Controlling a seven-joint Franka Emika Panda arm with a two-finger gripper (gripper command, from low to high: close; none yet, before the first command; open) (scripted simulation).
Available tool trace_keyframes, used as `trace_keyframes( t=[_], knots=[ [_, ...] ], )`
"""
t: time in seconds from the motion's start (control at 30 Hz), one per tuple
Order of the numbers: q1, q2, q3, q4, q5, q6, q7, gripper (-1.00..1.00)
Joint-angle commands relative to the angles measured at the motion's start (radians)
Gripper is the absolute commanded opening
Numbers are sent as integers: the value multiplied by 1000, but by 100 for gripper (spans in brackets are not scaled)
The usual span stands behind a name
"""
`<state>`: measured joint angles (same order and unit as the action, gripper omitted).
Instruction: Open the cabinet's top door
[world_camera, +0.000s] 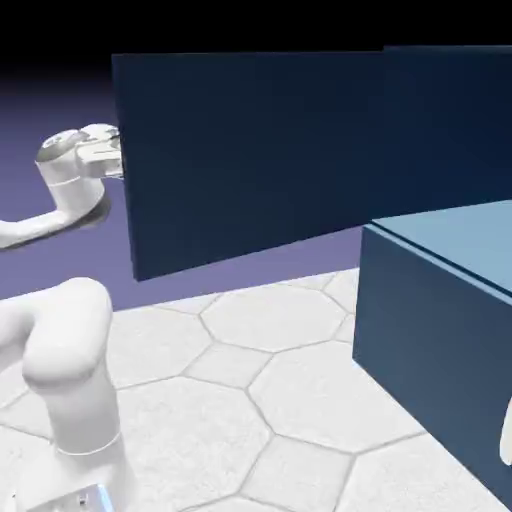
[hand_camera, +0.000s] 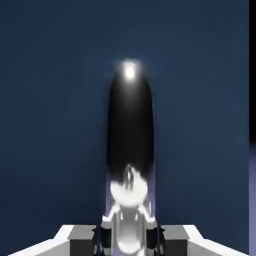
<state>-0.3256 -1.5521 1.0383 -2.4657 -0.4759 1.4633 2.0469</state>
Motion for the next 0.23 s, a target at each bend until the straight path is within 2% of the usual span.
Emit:
trace_keyframes(
  t=[0.0, 0.2],
  knots=[
    [-28, 6, 16, 36, 10, -30, -3, -100],
    [-179, 27, 84, 234, 54, -181, -24, -100]
  ],
)
